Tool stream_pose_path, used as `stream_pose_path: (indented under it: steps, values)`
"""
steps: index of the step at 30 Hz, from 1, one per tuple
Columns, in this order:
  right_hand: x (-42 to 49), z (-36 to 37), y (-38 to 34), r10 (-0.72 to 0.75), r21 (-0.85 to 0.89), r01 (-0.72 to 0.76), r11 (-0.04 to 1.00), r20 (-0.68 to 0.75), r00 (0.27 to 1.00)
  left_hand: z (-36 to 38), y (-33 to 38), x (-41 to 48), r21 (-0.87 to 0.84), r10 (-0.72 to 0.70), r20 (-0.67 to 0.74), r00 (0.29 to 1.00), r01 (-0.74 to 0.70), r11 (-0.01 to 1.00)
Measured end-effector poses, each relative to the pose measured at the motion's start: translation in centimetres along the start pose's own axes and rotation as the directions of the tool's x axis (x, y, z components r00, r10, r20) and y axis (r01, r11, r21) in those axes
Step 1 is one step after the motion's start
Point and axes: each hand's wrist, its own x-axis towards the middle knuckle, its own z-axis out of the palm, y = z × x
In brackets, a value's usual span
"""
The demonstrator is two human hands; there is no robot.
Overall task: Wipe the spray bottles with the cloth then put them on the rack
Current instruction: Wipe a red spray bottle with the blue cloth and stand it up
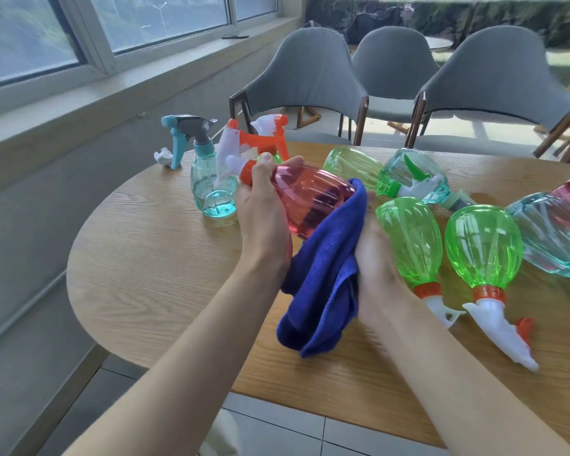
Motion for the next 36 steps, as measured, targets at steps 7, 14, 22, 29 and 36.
stream_pose_path:
  steps: [7, 14, 22, 29, 36]
  values:
    - [-0.7, 0.8, 0.7, -0.050, 0.113, 0.032, 0.993, 0.153, 0.987, -0.7, 0.6, 1.1, -0.109, 0.037, -0.156, 0.987, -0.054, 0.993]
    - [0.2, 0.6, 0.5, -0.085, 0.132, 0.063, 0.989, 0.165, 0.983, -1.0, 0.6, 1.1, -0.136, 0.030, -0.115, 0.993, -0.046, 0.990]
    - [0.0, 0.0, 0.3, -0.061, 0.260, -0.003, 0.966, 0.235, 0.970, -0.6, 0.6, 0.5, -0.062, 0.078, -0.109, 0.991, -0.085, 0.994]
    - [0.3, -0.2, 0.8, -0.037, 0.130, 0.007, 0.991, 0.228, 0.973, -1.2, 0.7, 1.0, -0.105, 0.055, -0.163, 0.985, -0.072, 0.992]
    - [0.7, 0.6, 0.3, 0.030, 0.231, -0.069, 0.970, 0.171, 0.985, -1.1, 0.2, 0.8, 0.007, 0.081, -0.120, 0.989, -0.081, 0.997]
